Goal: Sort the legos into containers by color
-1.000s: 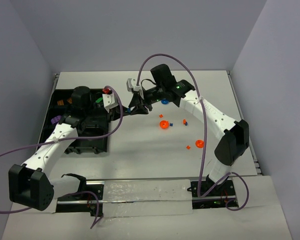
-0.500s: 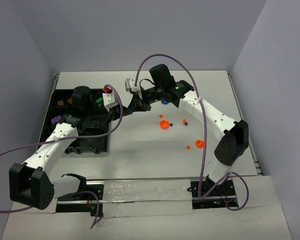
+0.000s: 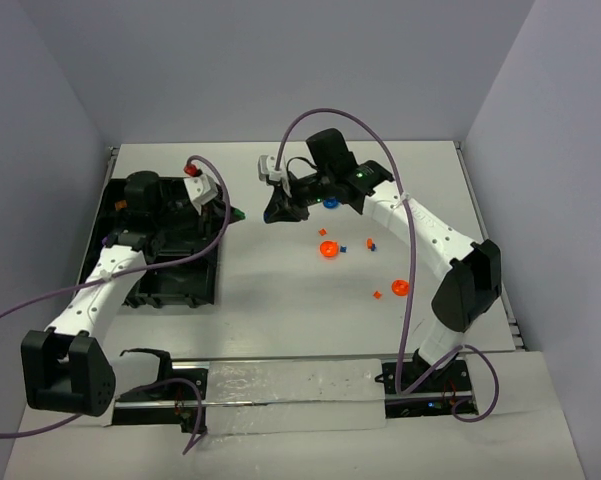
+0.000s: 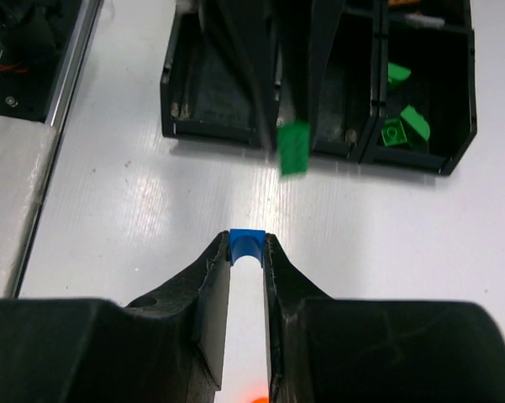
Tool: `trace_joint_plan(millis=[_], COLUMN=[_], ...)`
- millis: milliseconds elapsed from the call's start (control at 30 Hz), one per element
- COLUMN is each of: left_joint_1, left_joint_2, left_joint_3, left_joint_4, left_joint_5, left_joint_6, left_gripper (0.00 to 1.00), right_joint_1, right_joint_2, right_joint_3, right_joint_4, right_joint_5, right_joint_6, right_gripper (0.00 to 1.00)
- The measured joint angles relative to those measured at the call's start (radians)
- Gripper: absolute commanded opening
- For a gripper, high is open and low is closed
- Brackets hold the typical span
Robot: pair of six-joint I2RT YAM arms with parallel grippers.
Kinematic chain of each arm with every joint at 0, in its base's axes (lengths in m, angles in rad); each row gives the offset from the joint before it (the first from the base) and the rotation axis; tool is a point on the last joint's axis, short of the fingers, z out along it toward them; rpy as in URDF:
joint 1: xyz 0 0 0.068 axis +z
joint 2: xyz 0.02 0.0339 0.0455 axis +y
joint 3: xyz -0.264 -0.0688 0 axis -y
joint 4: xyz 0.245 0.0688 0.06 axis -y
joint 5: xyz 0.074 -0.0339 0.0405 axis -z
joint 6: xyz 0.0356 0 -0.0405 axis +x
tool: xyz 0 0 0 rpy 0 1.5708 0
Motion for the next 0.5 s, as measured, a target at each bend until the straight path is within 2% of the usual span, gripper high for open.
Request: trace_joint_plan(millis=[167,267,400,500], left_joint_1=[0.095,0.115,0.129,0.142], left_joint_2=[0.011,0.078,0.243,0.317], left_joint_3=[0.015,0.092,0.251,0.286], left_joint_4=[-0.029,-0.062,-0.088,-0.09], left_joint_5=[-0.078,-0.249,-0.491,-0.616], left_joint_6=[0.01,-0.007,-0.027,-0.037], left_gripper=[0.0,0.0,0.03,0.05], right_joint_1=[-0.053,-0.086,-0.125,-0.146], right_joint_2=[-0.016,-0.019,-0.019,-0.019], right_joint_3=[-0.036,-0.048,-0.063,-0.065], right_joint_4=[-0.002,0.0,0.012,0.023], right_joint_5=[0.018,0.034,0.049,0.055], right_joint_6=[0.006,0.034,0.091,0.134], right_gripper=[0.0,0.0,0.0,0.0])
